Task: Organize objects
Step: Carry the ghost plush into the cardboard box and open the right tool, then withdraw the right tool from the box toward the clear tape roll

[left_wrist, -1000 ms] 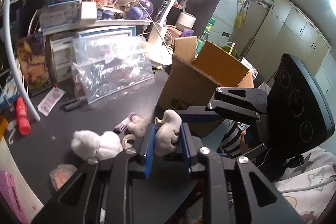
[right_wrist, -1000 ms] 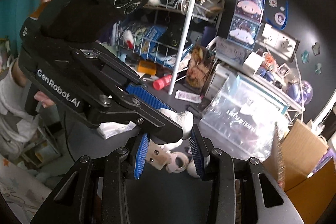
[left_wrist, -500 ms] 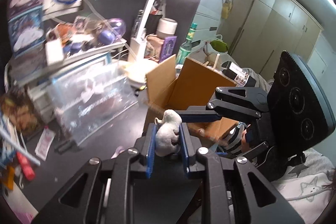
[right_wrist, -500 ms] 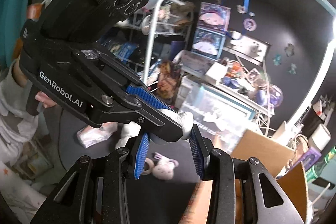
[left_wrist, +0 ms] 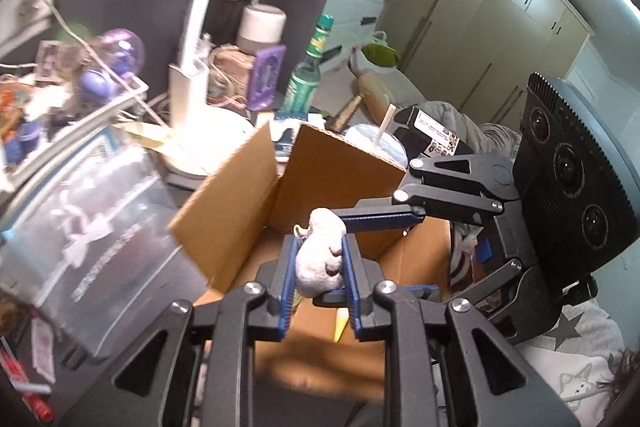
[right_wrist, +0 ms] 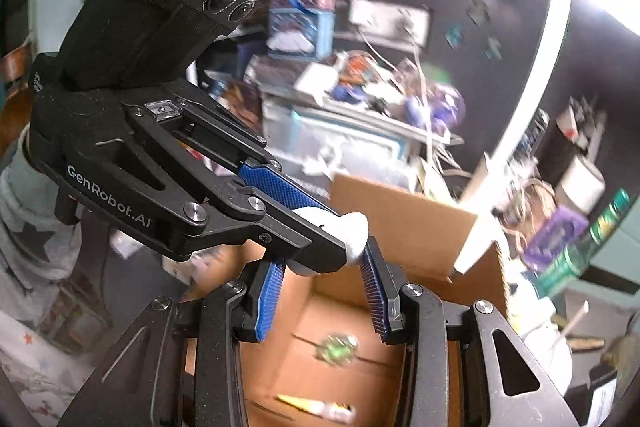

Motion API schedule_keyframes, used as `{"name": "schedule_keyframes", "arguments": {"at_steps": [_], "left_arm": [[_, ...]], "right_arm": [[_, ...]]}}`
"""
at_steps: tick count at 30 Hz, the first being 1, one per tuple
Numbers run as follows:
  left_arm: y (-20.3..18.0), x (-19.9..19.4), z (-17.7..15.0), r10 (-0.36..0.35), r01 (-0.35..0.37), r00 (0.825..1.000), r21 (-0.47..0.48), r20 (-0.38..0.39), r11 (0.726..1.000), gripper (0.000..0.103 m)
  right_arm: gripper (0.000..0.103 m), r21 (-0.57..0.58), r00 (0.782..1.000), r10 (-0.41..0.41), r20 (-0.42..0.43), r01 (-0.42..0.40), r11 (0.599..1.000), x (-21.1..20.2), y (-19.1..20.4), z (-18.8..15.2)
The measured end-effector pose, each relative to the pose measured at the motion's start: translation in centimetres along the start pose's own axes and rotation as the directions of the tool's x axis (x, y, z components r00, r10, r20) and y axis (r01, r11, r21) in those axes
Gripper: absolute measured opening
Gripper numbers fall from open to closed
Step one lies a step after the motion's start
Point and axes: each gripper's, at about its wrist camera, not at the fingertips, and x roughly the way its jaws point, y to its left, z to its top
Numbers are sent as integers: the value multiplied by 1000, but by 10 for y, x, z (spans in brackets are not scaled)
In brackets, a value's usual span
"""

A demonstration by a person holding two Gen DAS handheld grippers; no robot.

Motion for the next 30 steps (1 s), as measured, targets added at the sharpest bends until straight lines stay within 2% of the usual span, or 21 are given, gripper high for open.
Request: {"name": "schedule_keyframes", "arguments": {"at_steps": [5,11,13,14,15,18,20,27,30], "left_arm": [[-1,27,12,-22,22,999,-7,-43,1000,19],[-4,41,18,-23,23,997,-13,-73,1000,21],[-6,42,18,-13,13,997,-1,-78,1000,37],[-7,41,17,-4,5,997,2,-76,1000,52],[-7,42,18,0,0,997,3,-74,1000,59],[-9,39,18,-1,2,998,4,-68,1000,63],[-9,38,18,9,-8,998,6,-65,1000,67],[-10,22,12,35,-35,999,18,-36,999,70],[-10,6,6,53,-53,999,22,-6,998,77]], "right_arm": [[34,33,998,-8,-69,10,999,6,-22,-10],[36,27,992,-24,-122,27,999,10,-32,-15],[40,15,991,-41,-126,43,999,11,-32,-16],[44,8,991,-52,-127,53,999,11,-31,-17],[49,4,990,-58,-126,59,998,11,-30,-17],[58,-3,989,-74,-126,74,997,11,-31,-18],[58,-4,989,-79,-122,79,997,10,-31,-18],[58,-13,991,-88,-103,87,996,5,-24,-17],[58,-16,994,-87,-60,86,996,-2,-15,-13]]}}
